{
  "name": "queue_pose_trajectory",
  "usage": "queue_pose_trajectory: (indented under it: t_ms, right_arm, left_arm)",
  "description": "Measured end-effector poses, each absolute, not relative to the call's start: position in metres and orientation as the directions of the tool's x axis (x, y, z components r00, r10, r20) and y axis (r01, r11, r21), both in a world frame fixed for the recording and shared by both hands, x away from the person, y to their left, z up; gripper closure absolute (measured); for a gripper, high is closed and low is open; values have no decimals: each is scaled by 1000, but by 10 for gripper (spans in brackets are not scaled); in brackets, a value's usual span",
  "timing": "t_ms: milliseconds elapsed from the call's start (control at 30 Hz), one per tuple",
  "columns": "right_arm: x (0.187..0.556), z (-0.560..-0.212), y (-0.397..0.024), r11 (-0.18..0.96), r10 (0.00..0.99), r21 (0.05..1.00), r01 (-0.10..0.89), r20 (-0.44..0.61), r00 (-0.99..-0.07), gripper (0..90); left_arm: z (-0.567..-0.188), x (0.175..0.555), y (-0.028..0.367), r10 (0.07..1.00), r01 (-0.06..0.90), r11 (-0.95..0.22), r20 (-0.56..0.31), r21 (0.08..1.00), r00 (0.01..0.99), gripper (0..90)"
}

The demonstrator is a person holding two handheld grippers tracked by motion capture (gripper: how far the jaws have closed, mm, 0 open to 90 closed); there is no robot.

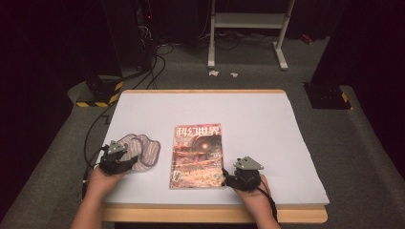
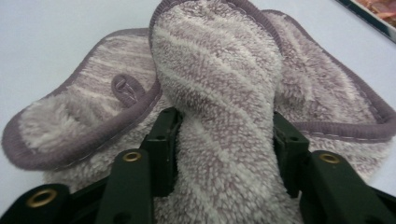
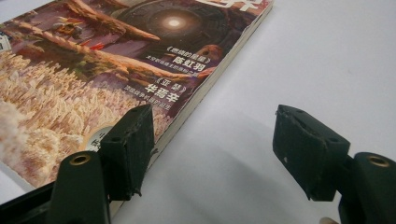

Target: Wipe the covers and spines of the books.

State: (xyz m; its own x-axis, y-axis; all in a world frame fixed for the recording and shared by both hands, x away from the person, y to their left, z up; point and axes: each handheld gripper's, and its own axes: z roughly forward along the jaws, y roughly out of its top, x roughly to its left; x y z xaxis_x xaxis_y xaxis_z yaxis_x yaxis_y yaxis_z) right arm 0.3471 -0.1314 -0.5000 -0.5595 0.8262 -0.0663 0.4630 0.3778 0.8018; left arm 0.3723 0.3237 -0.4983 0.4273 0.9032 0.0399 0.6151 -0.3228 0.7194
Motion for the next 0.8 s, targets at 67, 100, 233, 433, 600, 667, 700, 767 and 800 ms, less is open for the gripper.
queue_pose_trajectory:
  t_ms: [67,100,233,433,600,667,700,767,800]
  right_arm:
    - [347,-500,-133,368,827,804,467,-54,-559,298]
    - [347,-501,-133,364,828,804,470,-48,-558,298]
    - [347,-501,-134,365,827,804,469,-48,-561,298]
    - [347,-499,-139,351,834,814,463,-47,-550,303]
    - [346,-498,-143,344,838,819,460,-46,-544,320]
    - [346,-498,-144,342,836,824,451,-49,-546,327]
    - [345,-498,-144,338,836,827,449,-45,-546,337]
    - [346,-497,-145,338,836,829,447,-46,-546,338]
    - [346,-497,-145,336,837,831,444,-47,-545,338]
  left_arm:
    - [-499,370,324,904,608,-312,32,730,426,561]
    - [-499,370,324,906,606,-305,27,734,423,571]
    - [-498,370,330,905,608,-270,-18,747,424,586]
    - [-491,367,335,914,587,-231,-34,776,405,602]
    - [-478,361,338,913,535,-205,-37,820,406,612]
    - [-472,358,335,909,505,-188,-45,843,414,614]
    - [-469,356,334,906,488,-188,-41,852,421,614]
    - [-464,353,329,900,462,-190,-34,866,435,614]
    - [-463,351,326,896,455,-185,-41,871,443,614]
